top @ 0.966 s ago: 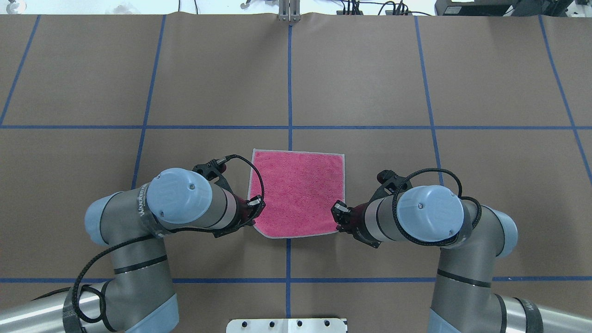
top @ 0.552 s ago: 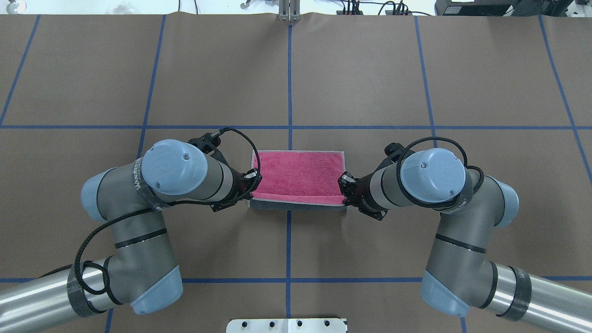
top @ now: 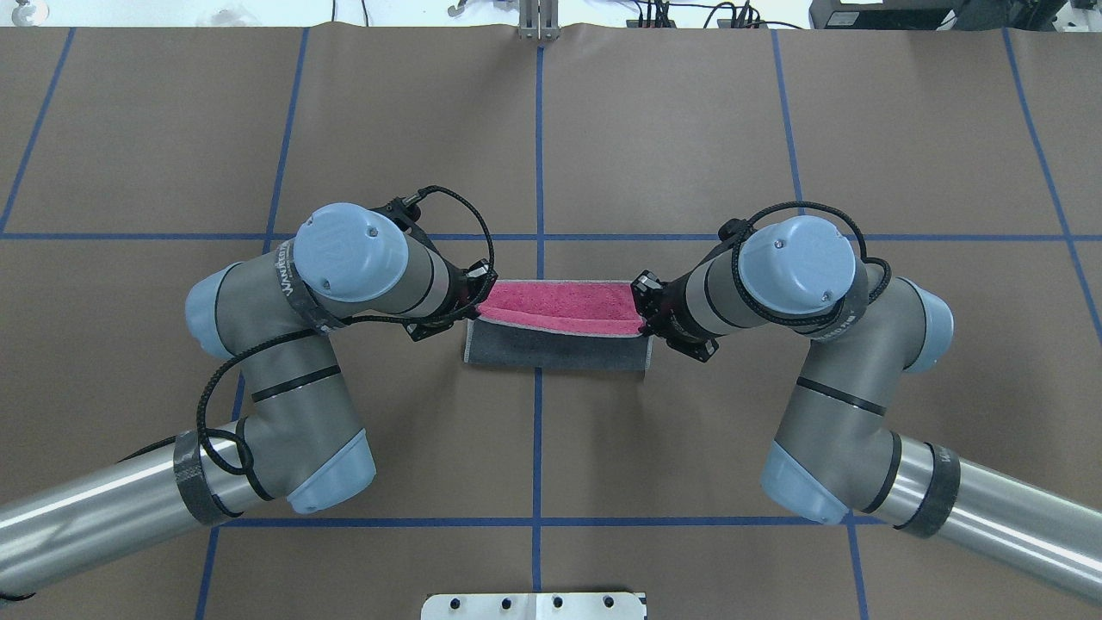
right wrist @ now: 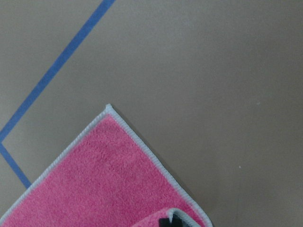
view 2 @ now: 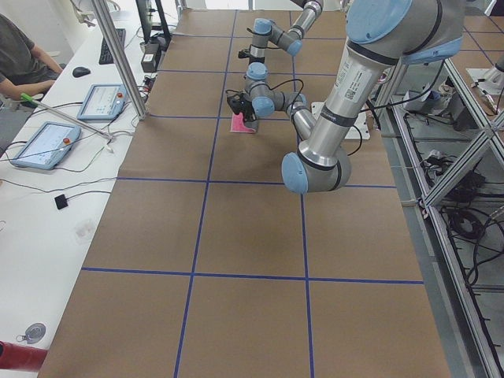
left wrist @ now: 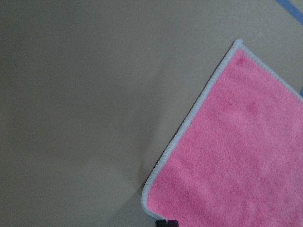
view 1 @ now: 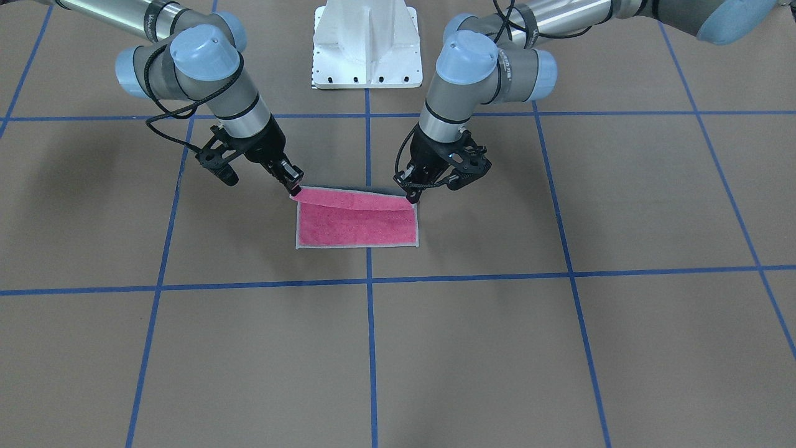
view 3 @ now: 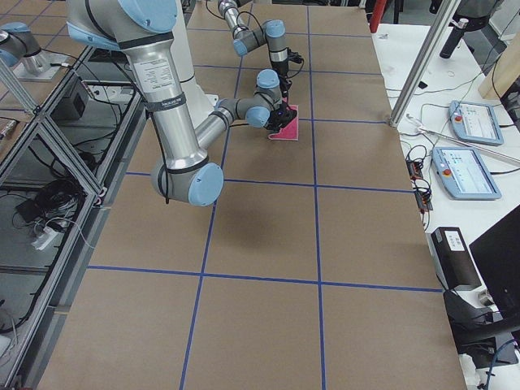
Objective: Fold towel twice with both arms
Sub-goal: 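Lift the near corners with both grippers and fold them over the far edge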
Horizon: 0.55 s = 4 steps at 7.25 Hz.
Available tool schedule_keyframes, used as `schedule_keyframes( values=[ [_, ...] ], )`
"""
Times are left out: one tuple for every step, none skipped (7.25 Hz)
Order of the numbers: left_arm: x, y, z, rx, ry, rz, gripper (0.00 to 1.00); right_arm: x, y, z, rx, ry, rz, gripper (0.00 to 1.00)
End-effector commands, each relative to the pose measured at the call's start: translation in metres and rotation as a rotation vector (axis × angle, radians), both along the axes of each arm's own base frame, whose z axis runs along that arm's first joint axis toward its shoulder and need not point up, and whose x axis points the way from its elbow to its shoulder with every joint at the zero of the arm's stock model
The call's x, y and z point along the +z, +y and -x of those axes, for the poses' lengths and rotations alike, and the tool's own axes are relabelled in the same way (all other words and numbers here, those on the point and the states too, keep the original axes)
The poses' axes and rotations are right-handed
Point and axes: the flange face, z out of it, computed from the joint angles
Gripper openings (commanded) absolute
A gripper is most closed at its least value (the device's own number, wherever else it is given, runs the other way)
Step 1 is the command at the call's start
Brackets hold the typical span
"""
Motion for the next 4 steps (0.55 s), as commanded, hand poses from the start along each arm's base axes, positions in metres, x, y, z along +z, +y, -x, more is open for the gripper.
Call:
schedule_keyframes(
  values=[
    [0.011,-0.013,-0.004,-0.012,-0.011,0.006,0.0,-0.005,-0.029,0.014,0.025,0.013,0.005,0.0],
    [0.012,-0.014,-0.003,-0.014,-0.012,0.007,0.0,-0.002,-0.033,0.014,0.029,0.022,0.008,0.0],
    [0.014,-0.017,-0.001,-0.02,-0.015,0.008,0.0,-0.002,-0.039,0.01,0.039,0.022,0.008,0.0],
    [0.014,-0.021,0.0,-0.026,-0.016,0.009,0.0,0.003,-0.041,0.011,0.04,0.03,0.011,0.0]
  ],
)
